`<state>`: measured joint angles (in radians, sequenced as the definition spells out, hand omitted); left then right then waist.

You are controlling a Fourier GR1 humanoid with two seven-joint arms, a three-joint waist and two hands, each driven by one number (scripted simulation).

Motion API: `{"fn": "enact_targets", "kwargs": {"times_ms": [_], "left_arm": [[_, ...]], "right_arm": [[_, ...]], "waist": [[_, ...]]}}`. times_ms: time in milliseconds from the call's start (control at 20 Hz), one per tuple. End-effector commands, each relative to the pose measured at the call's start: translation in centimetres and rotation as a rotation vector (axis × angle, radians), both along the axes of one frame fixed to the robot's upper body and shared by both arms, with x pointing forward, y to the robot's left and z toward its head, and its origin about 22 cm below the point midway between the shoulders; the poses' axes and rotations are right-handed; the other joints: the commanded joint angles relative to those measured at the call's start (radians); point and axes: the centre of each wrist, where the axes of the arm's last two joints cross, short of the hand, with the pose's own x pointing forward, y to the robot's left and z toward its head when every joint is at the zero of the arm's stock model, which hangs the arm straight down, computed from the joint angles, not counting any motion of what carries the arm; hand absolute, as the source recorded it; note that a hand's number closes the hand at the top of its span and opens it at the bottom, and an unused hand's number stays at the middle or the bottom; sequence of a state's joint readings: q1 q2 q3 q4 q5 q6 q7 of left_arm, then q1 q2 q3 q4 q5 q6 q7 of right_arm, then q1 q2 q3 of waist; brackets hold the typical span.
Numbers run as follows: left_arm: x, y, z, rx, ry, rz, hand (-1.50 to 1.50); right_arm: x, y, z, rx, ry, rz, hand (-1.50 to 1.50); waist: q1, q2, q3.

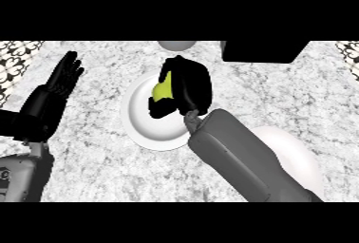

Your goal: Pick the pear from the plate and place it in the plate

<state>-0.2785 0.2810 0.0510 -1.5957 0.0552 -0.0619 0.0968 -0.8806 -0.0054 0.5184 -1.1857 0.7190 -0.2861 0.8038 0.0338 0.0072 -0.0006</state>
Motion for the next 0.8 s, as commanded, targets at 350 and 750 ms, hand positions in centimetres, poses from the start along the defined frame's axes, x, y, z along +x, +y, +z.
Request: {"fn": "enact_targets", "kwargs": {"times_ms": [350, 750], "left_arm": [[0.1, -0.7, 0.1, -0.008, -0.008, -0.051, 0.00], [1.6, -1.4, 0.7, -0.002, -0.024, -0.059, 0.00]], "right_arm": [[5.0, -0.4, -5.0, -0.017, 0.112, -0.092, 1.50], [4.9, -0.5, -6.3, 0.157, 0.114, -0.064, -1.50]], "waist": [[0.044, 0.011, 0.000], [0.068, 0.021, 0.001]]}}
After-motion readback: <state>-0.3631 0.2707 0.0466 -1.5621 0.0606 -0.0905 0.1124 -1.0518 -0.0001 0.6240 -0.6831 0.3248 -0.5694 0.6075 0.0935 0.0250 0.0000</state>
